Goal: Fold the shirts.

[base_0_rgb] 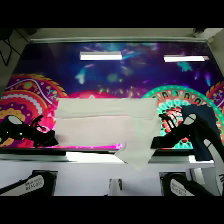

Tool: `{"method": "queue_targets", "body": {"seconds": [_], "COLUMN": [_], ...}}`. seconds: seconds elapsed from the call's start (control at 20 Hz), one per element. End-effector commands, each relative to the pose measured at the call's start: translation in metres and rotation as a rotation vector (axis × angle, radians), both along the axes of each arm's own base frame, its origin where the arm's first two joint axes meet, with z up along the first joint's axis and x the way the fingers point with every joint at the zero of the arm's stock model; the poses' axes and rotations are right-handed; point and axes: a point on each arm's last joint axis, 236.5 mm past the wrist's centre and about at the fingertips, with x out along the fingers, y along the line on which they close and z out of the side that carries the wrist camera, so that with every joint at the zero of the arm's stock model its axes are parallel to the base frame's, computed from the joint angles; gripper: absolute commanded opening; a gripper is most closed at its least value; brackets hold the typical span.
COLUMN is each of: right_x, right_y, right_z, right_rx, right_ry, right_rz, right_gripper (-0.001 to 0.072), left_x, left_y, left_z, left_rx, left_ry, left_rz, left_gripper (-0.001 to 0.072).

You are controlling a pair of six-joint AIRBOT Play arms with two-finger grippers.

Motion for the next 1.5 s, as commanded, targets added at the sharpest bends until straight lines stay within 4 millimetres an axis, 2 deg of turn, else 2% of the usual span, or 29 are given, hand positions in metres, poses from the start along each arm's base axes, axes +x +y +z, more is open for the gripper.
{"method": "queue_targets", "body": {"seconds": [0.0, 0.1, 0.15, 0.2, 0.25, 0.3, 0.4, 0.45, 0.55, 0.7, 0.8, 0.9, 1.0, 1.15, 1.25, 1.35, 1.4, 1.45], "right_x": [0.003, -0.006, -0.012, -0.016, -0.016, -0.011, 0.005, 0.016, 0.045, 0.117, 0.165, 0.204, 0.238, 0.265, 0.269, 0.267, 0.268, 0.269], "right_y": [0.005, 0.006, 0.007, 0.008, 0.007, 0.007, 0.006, 0.005, 0.005, -0.004, -0.012, -0.013, -0.018, -0.017, -0.014, -0.01, -0.008, -0.008], "right_z": [-0.007, -0.01, -0.012, -0.015, -0.016, -0.014, -0.003, 0.009, 0.043, 0.092, 0.107, 0.109, 0.106, 0.088, 0.07, 0.052, 0.046, 0.044], "right_rx": [-0.031, -0.028, -0.026, -0.027, -0.029, -0.027, -0.024, -0.024, -0.019, -0.055, -0.075, -0.063, -0.071, -0.046, -0.029, -0.012, -0.001, 0.002], "right_ry": [-0.008, 0.02, 0.039, 0.048, 0.043, 0.017, -0.06, -0.109, -0.222, -0.441, -0.524, -0.554, -0.575, -0.543, -0.508, -0.463, -0.453, -0.463], "right_rz": [-0.028, -0.03, -0.033, -0.034, -0.034, -0.023, -0.003, 0.008, 0.029, -0.019, -0.07, -0.088, -0.11, -0.143, -0.162, -0.169, -0.168, -0.153], "right_gripper": [0.0473, 0.0421, 0.0363, 0.0229, 0.0041, 0.0018, 0.0016, 0.0016, 0.0016, 0.0015, 0.0015, 0.0015, 0.0015, 0.0017, 0.0018, 0.002, 0.0024, 0.0129], "left_x": [0.001, 0.002, 0.003, 0.004, 0.005, 0.007, 0.013, 0.021, 0.05, 0.11, 0.143, 0.177, 0.212, 0.259, 0.268, 0.263, 0.261, 0.26], "left_y": [0.0, 0.001, 0.001, 0.001, 0.002, 0.003, 0.003, 0.004, 0.009, 0.025, 0.023, 0.016, 0.011, 0.009, 0.005, -0.001, -0.003, -0.004], "left_z": [0.0, -0.001, -0.001, -0.001, -0.002, -0.003, 0.001, 0.007, 0.034, 0.083, 0.103, 0.113, 0.113, 0.096, 0.073, 0.046, 0.037, 0.033], "left_rx": [0.0, 0.003, 0.004, 0.007, 0.011, 0.017, 0.01, 0.01, 0.031, 0.079, 0.073, 0.07, 0.063, 0.049, 0.028, 0.012, 0.007, 0.005], "left_ry": [-0.005, -0.01, -0.011, -0.014, -0.019, -0.028, -0.064, -0.097, -0.22, -0.391, -0.453, -0.478, -0.481, -0.437, -0.362, -0.269, -0.238, -0.222], "left_rz": [0.003, 0.006, 0.006, 0.008, 0.01, 0.014, -0.009, -0.013, -0.018, 0.058, 0.042, 0.019, 0.017, 0.071, 0.084, 0.104, 0.114, 0.12], "left_gripper": [0.0033, 0.0033, 0.0033, 0.0033, 0.0033, 0.0033, 0.0032, 0.0032, 0.0031, 0.0028, 0.0028, 0.0029, 0.0029, 0.0031, 0.0032, 0.0039, 0.0187, 0.0441]}}
